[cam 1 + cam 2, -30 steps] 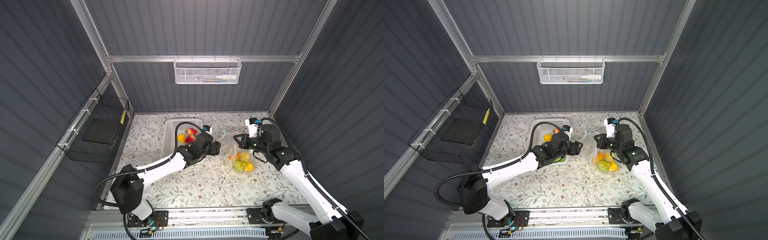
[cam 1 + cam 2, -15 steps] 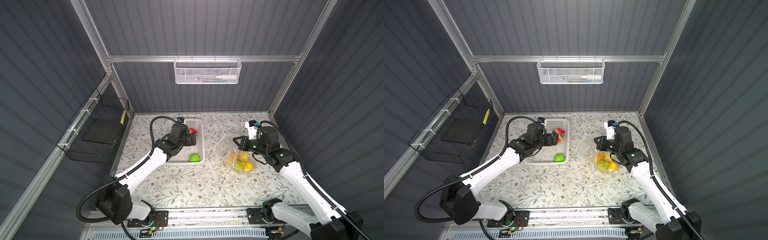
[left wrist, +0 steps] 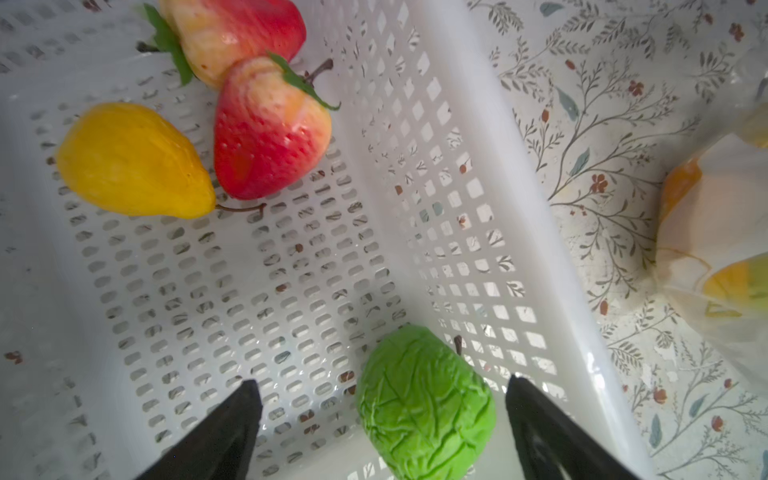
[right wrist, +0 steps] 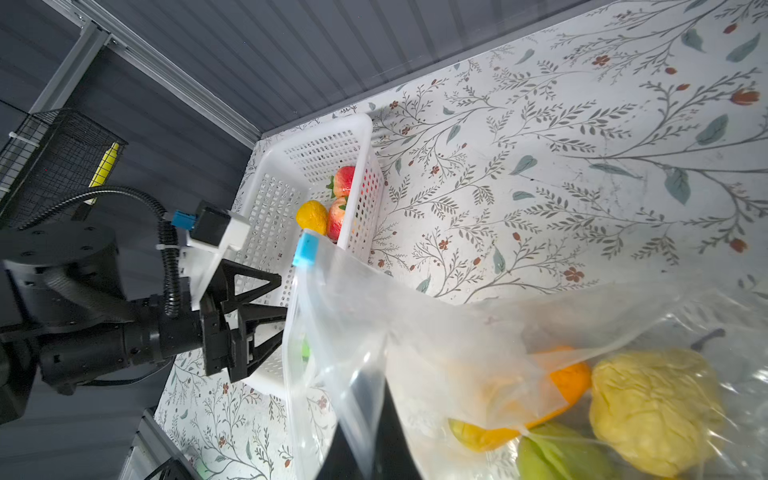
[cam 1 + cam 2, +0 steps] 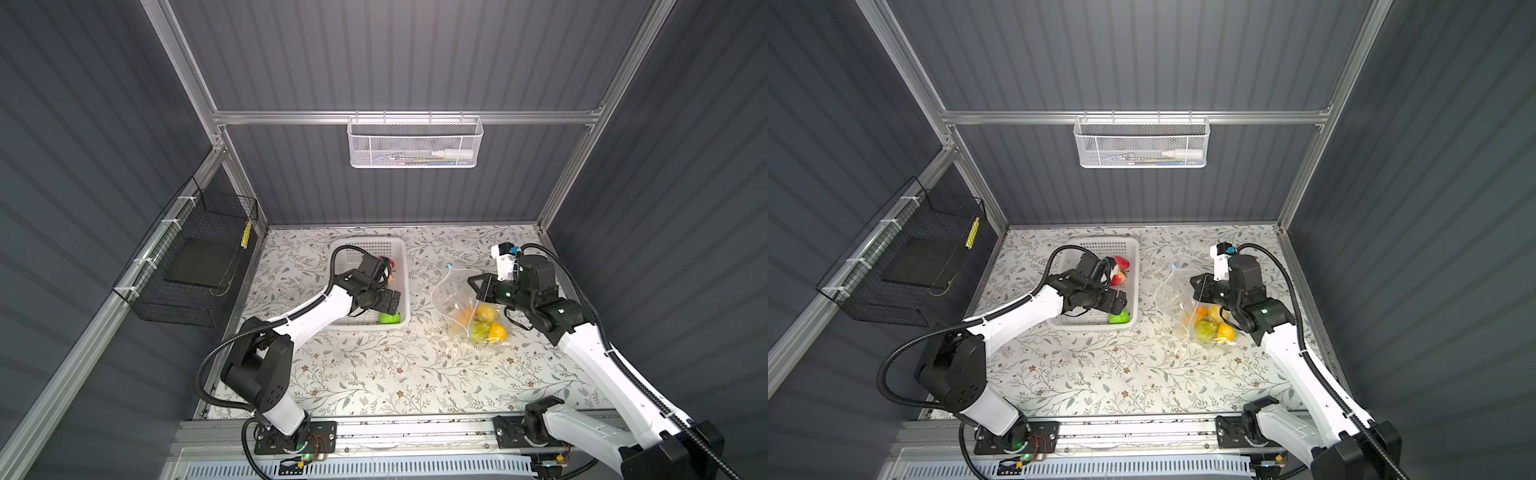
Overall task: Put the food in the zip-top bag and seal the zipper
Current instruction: 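Lower the left gripper into the basket and grasp the green melon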
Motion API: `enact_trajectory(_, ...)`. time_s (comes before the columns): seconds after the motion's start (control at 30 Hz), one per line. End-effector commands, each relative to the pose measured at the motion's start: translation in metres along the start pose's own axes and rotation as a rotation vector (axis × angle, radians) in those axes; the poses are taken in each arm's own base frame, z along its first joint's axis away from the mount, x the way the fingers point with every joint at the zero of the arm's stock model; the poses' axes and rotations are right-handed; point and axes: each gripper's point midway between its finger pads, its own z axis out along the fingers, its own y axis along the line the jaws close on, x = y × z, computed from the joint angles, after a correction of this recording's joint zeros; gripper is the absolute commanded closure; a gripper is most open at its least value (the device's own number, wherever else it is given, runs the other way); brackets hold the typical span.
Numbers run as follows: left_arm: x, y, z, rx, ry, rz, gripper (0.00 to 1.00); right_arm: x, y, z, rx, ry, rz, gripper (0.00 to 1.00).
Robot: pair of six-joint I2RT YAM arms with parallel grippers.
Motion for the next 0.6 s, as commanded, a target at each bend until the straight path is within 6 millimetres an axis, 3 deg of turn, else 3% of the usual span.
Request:
enact_trajectory(0.0, 0.003, -0.003, 0.004, 0.029, 0.043, 0.032, 0.06, 0.003, -0.005, 0.0, 0.017, 0.0, 0.003, 1.0)
enact_trajectory(0.23, 0.017, -0.003, 0.024, 0.042, 0.1, 0.026, 0.07, 0.003, -0.004, 0.002, 0.011, 0.003, 0.008, 1.0)
enact_trajectory(0.57, 0.032, 0.014, 0.04, -0.044, 0.148, 0.001, 0.1, 0.005, -0.006, 0.003, 0.02, 0.007, 0.01, 1.0)
